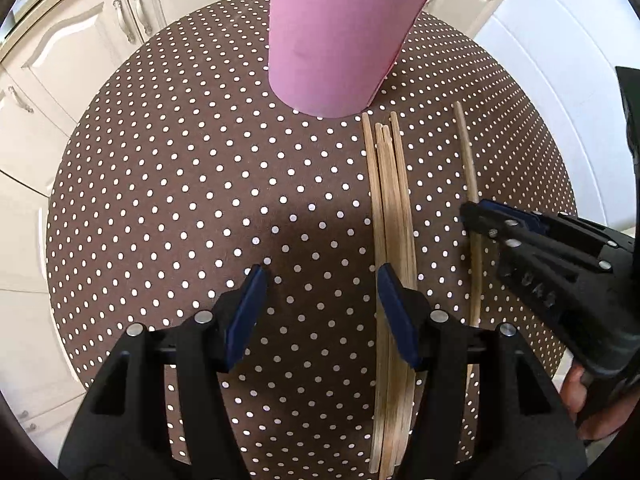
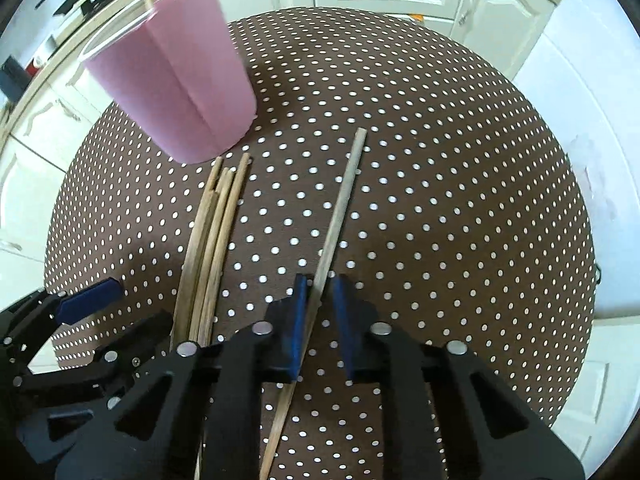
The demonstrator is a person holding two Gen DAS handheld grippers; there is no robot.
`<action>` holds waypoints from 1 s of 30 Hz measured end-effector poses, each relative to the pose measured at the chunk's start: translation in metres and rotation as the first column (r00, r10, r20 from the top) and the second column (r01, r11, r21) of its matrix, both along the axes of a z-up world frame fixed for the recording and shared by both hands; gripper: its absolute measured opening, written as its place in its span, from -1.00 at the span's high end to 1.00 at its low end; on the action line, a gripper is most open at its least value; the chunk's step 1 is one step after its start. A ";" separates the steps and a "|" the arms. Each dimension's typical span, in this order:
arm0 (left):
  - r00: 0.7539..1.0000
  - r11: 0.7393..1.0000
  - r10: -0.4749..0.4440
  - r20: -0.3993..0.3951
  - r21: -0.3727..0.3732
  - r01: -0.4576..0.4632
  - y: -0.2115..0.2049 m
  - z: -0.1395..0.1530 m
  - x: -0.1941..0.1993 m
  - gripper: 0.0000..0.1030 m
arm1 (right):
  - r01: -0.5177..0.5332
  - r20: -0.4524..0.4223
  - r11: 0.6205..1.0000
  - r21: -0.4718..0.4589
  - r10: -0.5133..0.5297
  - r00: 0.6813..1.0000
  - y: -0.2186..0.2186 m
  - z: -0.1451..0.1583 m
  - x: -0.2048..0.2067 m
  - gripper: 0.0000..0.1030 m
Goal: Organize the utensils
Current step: 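Close the right tool on a chopstick while the left tool grasps another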
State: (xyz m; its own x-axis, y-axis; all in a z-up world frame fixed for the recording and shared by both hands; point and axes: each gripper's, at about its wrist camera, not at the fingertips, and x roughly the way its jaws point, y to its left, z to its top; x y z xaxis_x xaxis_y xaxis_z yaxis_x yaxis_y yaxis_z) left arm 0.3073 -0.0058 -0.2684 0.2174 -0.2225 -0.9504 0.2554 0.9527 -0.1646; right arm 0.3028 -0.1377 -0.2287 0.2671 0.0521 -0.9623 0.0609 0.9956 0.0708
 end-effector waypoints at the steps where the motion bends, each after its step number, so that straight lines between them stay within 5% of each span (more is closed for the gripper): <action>1: 1.000 1.000 -0.015 0.005 0.014 0.015 0.001 0.000 0.006 -0.13 | 0.003 0.000 1.000 0.006 -0.003 1.000 -0.005 0.002 0.000 0.84; 12: 0.998 0.996 -0.051 0.039 0.081 0.048 -0.035 -0.003 0.017 -0.22 | 0.037 -0.014 0.997 0.073 -0.036 0.999 -0.032 0.008 0.003 0.86; 18: 1.000 0.997 0.018 -0.022 0.075 -0.016 -0.040 -0.002 0.042 -0.04 | 0.056 -0.032 0.993 0.108 -0.053 0.998 -0.041 0.005 0.007 0.87; 22: 0.999 0.986 -0.021 -0.047 0.167 0.029 -0.057 -0.006 0.053 -0.03 | 0.067 -0.041 0.991 0.114 -0.062 0.997 -0.043 0.002 0.010 0.87; 26: 0.998 0.984 0.042 -0.045 0.177 -0.034 -0.066 -0.006 0.061 -0.01 | 0.064 -0.044 0.993 0.096 -0.060 0.997 -0.039 0.001 0.012 0.87; 27: 0.998 0.984 0.056 -0.037 0.170 -0.049 -0.067 -0.006 0.063 0.05 | 0.064 -0.046 0.994 0.086 -0.060 0.997 -0.036 0.001 0.012 0.88; 29: 0.999 0.986 0.045 -0.011 0.162 -0.042 -0.069 -0.002 0.063 0.83 | 0.080 -0.062 0.995 0.063 -0.076 0.995 -0.033 0.001 0.014 0.88; 30: 0.999 0.984 0.050 -0.012 0.169 -0.047 -0.069 -0.002 0.063 0.82 | 0.093 -0.066 0.994 0.064 -0.089 0.994 -0.031 0.002 0.015 0.87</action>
State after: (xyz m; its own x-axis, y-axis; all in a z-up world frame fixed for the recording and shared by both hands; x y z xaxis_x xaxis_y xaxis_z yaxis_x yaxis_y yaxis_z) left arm 0.3704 -0.0752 -0.2701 0.2084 -0.0483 -0.9768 0.2070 0.9783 -0.0042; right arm 0.3176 -0.1684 -0.2267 0.2126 0.0953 -0.9725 0.1578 0.9788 0.1304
